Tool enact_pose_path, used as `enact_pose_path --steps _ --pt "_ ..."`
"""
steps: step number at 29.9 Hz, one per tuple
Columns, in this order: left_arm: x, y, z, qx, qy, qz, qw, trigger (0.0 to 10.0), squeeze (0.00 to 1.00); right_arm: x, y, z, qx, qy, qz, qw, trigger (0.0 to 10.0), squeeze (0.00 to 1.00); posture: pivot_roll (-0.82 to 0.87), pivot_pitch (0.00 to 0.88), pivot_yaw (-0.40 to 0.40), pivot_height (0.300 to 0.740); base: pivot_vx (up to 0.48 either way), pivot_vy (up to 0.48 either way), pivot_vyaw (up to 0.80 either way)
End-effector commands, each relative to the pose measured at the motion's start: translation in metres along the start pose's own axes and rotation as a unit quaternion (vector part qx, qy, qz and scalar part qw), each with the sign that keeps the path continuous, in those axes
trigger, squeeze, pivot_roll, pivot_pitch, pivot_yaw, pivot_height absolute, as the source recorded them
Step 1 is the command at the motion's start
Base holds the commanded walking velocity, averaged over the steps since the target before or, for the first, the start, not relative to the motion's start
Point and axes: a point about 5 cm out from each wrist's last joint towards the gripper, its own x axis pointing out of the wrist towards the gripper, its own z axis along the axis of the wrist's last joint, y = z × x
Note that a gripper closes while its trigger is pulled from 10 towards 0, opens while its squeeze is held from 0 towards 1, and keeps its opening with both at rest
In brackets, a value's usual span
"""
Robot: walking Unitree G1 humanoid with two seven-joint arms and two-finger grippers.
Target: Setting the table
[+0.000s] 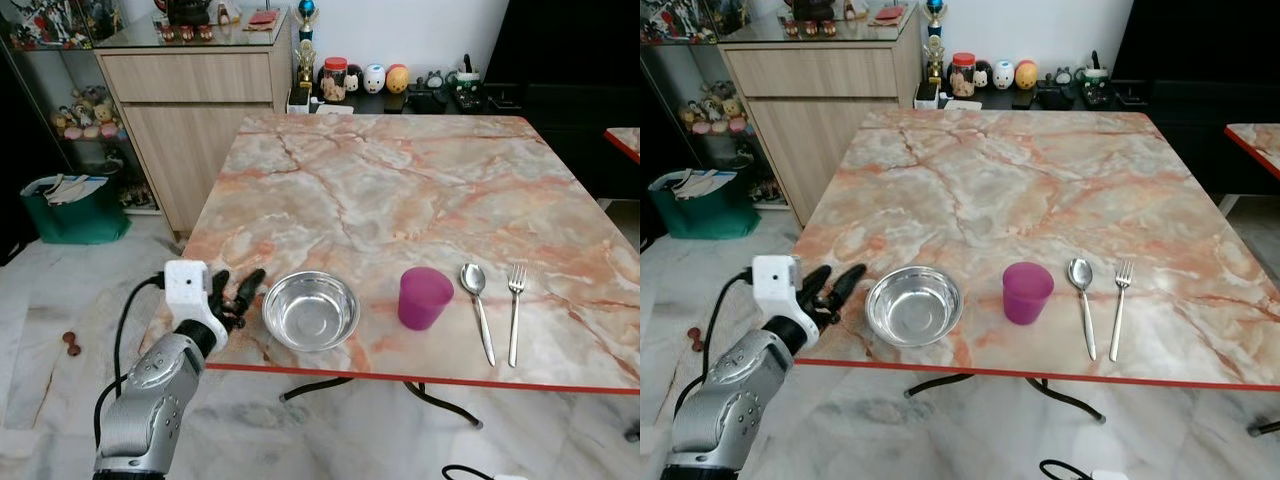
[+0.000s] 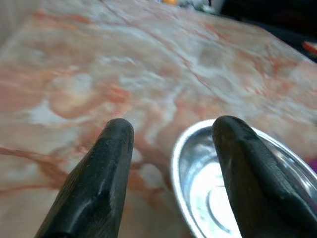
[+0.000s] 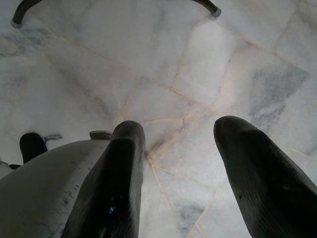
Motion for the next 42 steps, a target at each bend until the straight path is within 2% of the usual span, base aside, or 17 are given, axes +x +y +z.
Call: enact_pose_path --steps 1,7,8,9,10,23,28,32,40,42 --pt "-0.001 -0.003 0.004 0.008 0.011 -0.016 1.000 10.0 1.00 0.000 0.000 -0.001 -0.001 0.004 0.001 1.000 10.0 0.00 0.00 0.000 -0.002 0.732 0.000 0.000 0.00" --pt "0.001 -0.007 0.005 0.023 0.044 -0.023 0.999 10.0 1.00 0.000 0.001 -0.001 0.000 0.005 0.001 1.000 10.0 0.00 -0.01 0.000 0.003 0.732 0.000 0.000 0.00" --pt "0.002 -0.007 0.005 0.027 0.049 -0.018 0.998 10.0 0.80 0.000 0.001 -0.001 0.000 0.006 0.002 1.000 10.0 0.00 -0.01 0.000 0.007 0.732 0.000 0.000 0.00" --pt "0.002 -0.007 0.005 0.027 0.049 -0.018 0.998 10.0 0.80 0.000 0.001 -0.001 0.000 0.006 0.002 1.000 10.0 0.00 -0.01 0.000 0.007 0.732 0.000 0.000 0.00" --pt "0.003 -0.007 0.004 0.031 0.054 -0.015 0.998 10.0 0.00 0.000 0.001 -0.001 0.000 0.006 0.002 1.000 10.0 0.00 -0.01 0.000 0.008 0.732 0.000 0.000 0.00" --pt "0.006 -0.013 -0.002 0.047 0.077 -0.028 0.996 10.0 0.00 0.000 0.002 -0.002 -0.003 0.007 0.005 1.000 10.0 0.00 -0.01 0.000 0.010 0.732 0.000 0.000 0.00" --pt "0.008 -0.016 -0.004 0.072 0.087 -0.035 0.993 10.0 0.00 0.000 0.002 -0.002 -0.003 0.007 0.006 1.000 10.0 0.00 -0.01 0.000 0.007 0.732 0.000 0.000 0.00" --pt "0.010 -0.017 -0.007 0.108 0.095 -0.033 0.989 10.0 0.00 0.000 0.002 -0.002 -0.003 0.007 0.005 1.000 10.0 0.00 -0.01 0.000 0.008 0.732 0.000 0.000 0.00" --pt "0.015 -0.018 -0.012 0.108 0.095 -0.027 0.989 10.0 0.00 0.000 0.002 -0.002 -0.002 0.008 0.004 1.000 10.0 0.00 -0.02 0.000 0.010 0.732 0.000 0.000 0.00" --pt "0.019 -0.012 -0.015 0.092 0.088 0.003 0.992 10.0 0.00 0.000 0.002 -0.002 -0.001 0.008 0.004 1.000 10.0 0.00 -0.02 0.000 0.010 0.732 0.000 0.000 0.00"
